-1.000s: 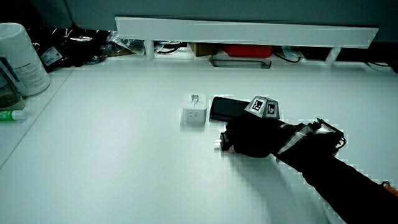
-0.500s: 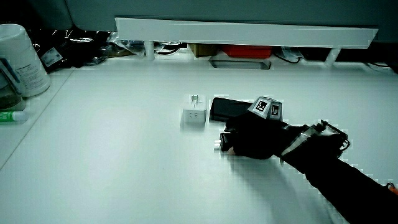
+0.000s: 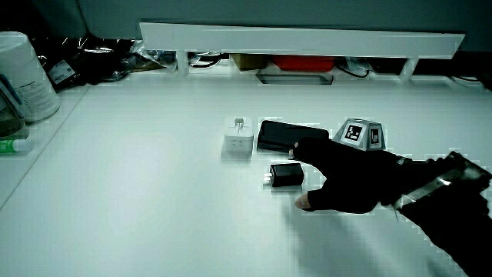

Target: Place charger

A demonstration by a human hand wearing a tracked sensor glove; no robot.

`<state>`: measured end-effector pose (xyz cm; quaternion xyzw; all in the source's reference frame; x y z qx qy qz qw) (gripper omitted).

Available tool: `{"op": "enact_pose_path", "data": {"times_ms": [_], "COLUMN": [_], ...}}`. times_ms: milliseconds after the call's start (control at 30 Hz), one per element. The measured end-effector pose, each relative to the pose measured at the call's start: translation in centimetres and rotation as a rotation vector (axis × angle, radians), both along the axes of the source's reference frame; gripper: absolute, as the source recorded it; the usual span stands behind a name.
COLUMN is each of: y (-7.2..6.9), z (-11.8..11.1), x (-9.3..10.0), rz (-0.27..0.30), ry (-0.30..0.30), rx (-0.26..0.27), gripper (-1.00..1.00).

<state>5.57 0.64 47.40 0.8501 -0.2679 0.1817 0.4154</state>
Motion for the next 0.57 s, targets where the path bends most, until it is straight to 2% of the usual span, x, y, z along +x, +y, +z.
{"op": "enact_pose_path", "data": {"times_ms": [33, 67, 100, 133, 167, 233, 333, 367, 400, 467, 500, 533, 567], "y": [0.3, 0.7, 1.0, 1.5, 1.9, 2.5, 3.4, 3.9, 4.1, 4.8, 4.9, 5.3, 5.5], "z": [-1.6, -1.8, -2.8, -2.8, -2.9, -4.2, -5.6, -5.3, -6.1, -6.3, -7.4, -7.4, -7.8], "x": [0.0, 0.2, 0.2, 0.4, 0.6, 0.8, 1.3, 1.7, 1.8, 2.4, 2.5, 2.8, 3.1], "rz": [-0.042, -0.030, -0.055, -0.063, -0.076, -0.096, -0.128, -0.135, -0.146, -0.160, -0.159, -0.182, -0.162], "ry": [-0.035, -0.037, -0.042, -0.027, -0.026, -0.044, -0.061, -0.052, -0.059, -0.056, -0.068, -0.079, -0.057], "rx": [-0.011, -0.003, -0.007, 0.012, -0.006, -0.008, -0.050, -0.019, 0.014, -0.031, -0.037, 0.024, -0.008], "gripper": [-1.00, -1.00, -1.00, -1.00, -1.00, -1.00, -1.00, -1.00, -1.00, -1.00, -1.00, -1.00, -1.00]}}
